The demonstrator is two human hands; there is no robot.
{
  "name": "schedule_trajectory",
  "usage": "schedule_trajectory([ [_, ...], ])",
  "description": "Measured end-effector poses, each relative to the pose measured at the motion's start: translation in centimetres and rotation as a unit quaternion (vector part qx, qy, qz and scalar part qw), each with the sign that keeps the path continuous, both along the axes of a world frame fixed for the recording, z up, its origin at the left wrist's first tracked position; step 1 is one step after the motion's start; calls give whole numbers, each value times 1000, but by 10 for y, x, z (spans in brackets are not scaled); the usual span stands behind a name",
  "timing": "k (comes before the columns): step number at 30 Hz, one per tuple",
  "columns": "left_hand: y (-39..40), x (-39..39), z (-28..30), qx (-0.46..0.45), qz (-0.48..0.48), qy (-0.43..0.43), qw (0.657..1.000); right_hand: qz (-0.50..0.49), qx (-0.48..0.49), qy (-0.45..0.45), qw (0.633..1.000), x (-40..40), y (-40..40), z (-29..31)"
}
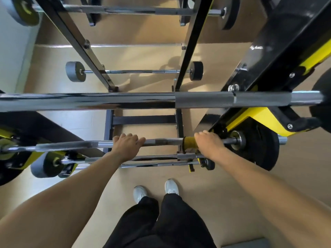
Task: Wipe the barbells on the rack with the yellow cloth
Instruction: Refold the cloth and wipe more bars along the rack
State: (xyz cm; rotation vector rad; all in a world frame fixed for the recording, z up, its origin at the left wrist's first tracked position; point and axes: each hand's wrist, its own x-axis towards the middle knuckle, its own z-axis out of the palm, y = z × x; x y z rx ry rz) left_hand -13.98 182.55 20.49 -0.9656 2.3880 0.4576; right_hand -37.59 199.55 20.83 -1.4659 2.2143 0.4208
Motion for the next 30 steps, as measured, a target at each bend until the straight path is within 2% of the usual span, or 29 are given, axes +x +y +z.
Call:
schedule_trajectory([
  [5,1,-2,-6,-18,21,11,1000,18,2,-111,994,45,-57,-9],
  [10,-3,-2,-13,-31,52,18,998,78,-91,-162,979,93,-95,-22],
  [12,-3,-3,-14,-7,64,23,998,88,-88,-162,979,77,-83,-24],
  [18,-5,-3,-20,11,91,24,996,40,7,-36,999,-7,-15,-15],
  [21,-3,-2,-21,0,90,26,996,34,33,-14,999,-7,-12,-9],
  [24,-3,2,-22,-8,89,28,996,0,41,-58,997,29,-46,-9],
  [27,-3,0,-23,-8,77,23,997,-36,-5,-100,994,74,-82,-19],
  [30,-5,-2,-24,-22,80,24,996,4,-83,-148,986,106,-102,-27],
])
